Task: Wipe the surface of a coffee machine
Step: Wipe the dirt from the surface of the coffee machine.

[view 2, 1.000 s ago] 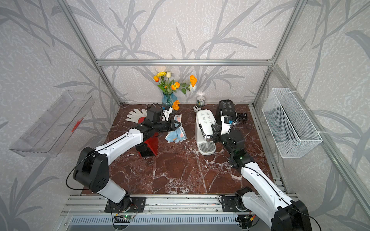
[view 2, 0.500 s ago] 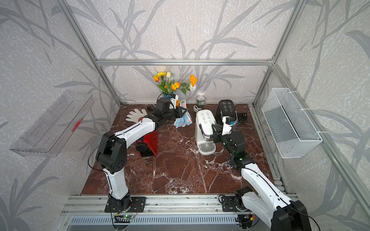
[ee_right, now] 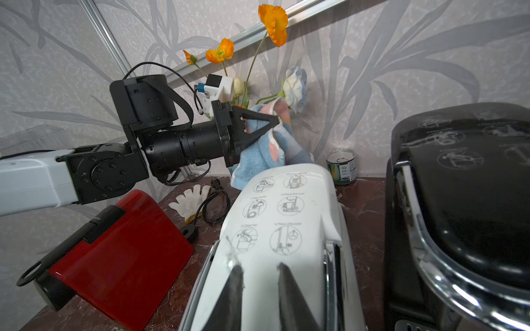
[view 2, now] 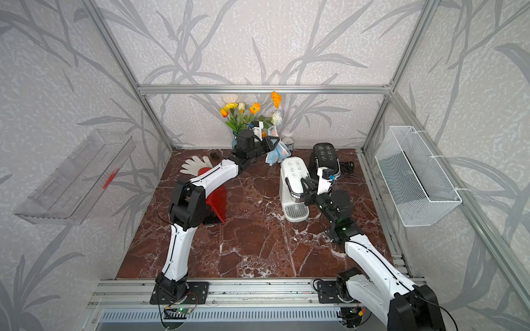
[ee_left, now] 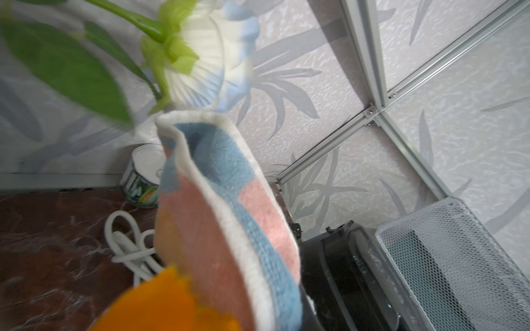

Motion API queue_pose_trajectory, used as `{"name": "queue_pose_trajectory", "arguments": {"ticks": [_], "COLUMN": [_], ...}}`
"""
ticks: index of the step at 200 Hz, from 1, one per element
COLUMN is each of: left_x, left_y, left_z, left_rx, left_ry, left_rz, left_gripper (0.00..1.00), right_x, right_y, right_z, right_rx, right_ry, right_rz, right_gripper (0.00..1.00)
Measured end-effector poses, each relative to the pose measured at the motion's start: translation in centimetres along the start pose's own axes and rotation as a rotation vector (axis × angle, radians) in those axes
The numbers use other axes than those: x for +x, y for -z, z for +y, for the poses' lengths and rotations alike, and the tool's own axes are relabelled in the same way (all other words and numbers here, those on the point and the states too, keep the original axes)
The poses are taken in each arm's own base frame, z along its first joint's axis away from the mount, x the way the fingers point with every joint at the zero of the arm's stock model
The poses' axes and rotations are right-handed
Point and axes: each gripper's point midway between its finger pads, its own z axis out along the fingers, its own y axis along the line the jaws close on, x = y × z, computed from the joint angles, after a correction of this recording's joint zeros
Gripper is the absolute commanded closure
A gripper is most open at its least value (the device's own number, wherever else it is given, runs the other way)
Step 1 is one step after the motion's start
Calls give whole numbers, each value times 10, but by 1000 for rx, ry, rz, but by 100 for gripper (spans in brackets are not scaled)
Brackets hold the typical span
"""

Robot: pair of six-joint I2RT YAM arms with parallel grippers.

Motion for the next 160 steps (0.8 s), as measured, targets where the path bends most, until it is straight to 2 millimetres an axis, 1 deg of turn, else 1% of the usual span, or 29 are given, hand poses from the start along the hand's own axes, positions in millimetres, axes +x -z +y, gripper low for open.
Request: {"name": "queue_pose_trajectory", "arguments": {"ticks": [15, 33, 54, 58, 75, 99, 113, 131, 160], "left_x": [6, 26, 54, 61, 77, 104, 120, 131, 139], "left_y": [-6, -11, -11, -11, -8, 1, 6, 10, 13], "left_z": [-14, -26, -25, -23, -11, 22, 37, 49, 56], "left_rx": [47, 84, 97, 93, 81, 30, 1, -23, -36], "left_ry": [14, 20, 35, 40, 57, 93, 110, 115, 104], "left_rz": [17, 67, 127, 139, 164, 225, 256, 277, 292], "left_gripper": [100, 100, 100, 100, 100, 100, 100, 100, 100], "right_x": [0, 0, 2, 2, 2, 2, 1, 1, 1], "right_y": [0, 0, -1, -2, -2, -2, -2, -2, -2], "right_z": [0, 1, 1, 1, 2, 3, 3, 3, 3], "right_rx": [-3, -5, -11, -12, -19, -21, -20, -21, -21], "right_ry": [0, 0, -1, -1, 0, 0, 1, 1, 2], "right_rz": [0, -1, 3, 3, 5, 3, 2, 1, 2], "right_gripper": [76, 76, 76, 76, 76, 76, 76, 76, 76]}}
